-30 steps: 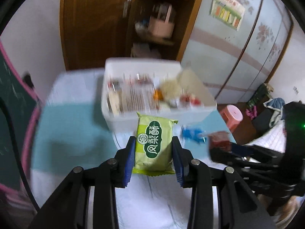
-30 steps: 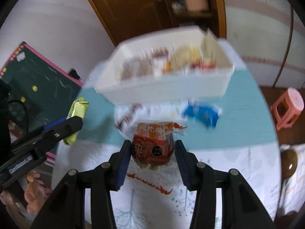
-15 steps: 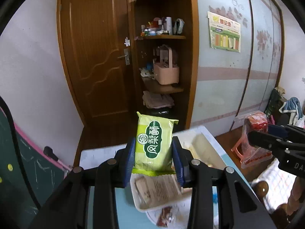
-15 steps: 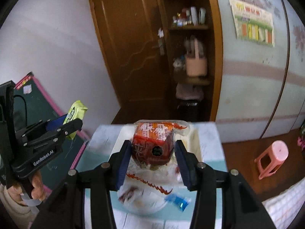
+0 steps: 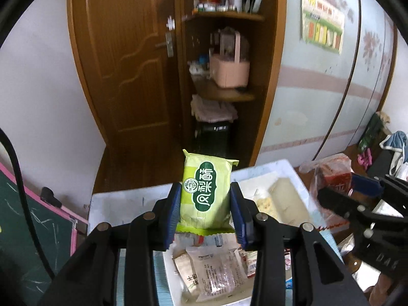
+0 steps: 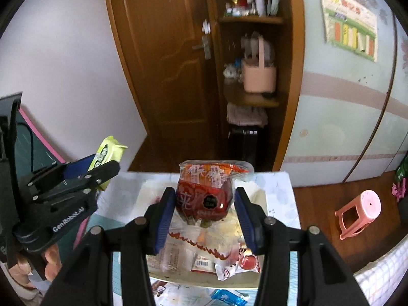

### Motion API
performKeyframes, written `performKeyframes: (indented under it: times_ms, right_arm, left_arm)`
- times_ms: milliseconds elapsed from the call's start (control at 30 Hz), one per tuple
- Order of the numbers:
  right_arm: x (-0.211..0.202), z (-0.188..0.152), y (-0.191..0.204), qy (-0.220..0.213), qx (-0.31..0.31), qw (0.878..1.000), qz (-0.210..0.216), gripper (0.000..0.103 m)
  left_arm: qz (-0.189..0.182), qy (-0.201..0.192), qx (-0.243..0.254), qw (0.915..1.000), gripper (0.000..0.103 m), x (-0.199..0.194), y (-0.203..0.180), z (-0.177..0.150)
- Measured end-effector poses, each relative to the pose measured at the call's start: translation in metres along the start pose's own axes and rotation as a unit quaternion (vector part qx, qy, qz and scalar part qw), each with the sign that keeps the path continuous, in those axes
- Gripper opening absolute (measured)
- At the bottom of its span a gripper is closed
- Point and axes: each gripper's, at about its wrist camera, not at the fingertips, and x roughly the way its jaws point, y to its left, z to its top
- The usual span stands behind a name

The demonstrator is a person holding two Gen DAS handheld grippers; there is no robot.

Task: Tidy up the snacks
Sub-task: 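Carry both packets over the white basket and open both tools, then withdraw both tools toward the brown wafer packet and blue packet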

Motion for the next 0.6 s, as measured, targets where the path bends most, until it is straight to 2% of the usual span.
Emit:
performKeyframes:
  times_ms: [33, 67, 100, 133, 200, 333, 600]
  right_arm:
    - [0.009, -0.002, 0.0, 0.008, -0.001, 1.0, -0.002, 0.05]
    - [0.02, -0.006, -0.001, 0.016, 0.0, 1.0, 0.0, 0.05]
    - [0.025, -0.011, 0.0, 0.015, -0.003, 1.0, -0.001, 0.05]
    - [0.031, -0.014, 0.001, 0.016, -0.008, 1.0, -0.012, 0.051]
    - [0.047, -0.023, 0.001, 0.034, -0.023, 0.999, -0.033, 0.054]
    - [0.062, -0.036, -0.009, 0.058, -0.009, 0.998, -0.029, 0.059]
    - [0.066, -0.043, -0.029, 0.067, 0.019, 0.997, -0.034, 0.059]
  left_arm:
    - [-0.005, 0.01, 0.006, 0.9999, 0.048, 0.009, -0.002, -0.003]
    - [-0.008, 0.02, 0.01, 0.9997, 0.073, 0.017, -0.004, -0.005]
    - [-0.005, 0.028, 0.008, 0.9996, 0.092, 0.026, -0.005, -0.009]
    - [0.009, 0.029, 0.005, 0.9995, 0.093, 0.031, -0.005, -0.013]
    - [0.007, 0.038, 0.005, 0.9992, 0.093, 0.04, -0.005, -0.018]
    - [-0.008, 0.054, -0.007, 0.9985, 0.093, 0.05, -0.001, -0.03]
    - [-0.016, 0.047, 0.009, 0.9987, 0.093, 0.042, -0.002, -0.046]
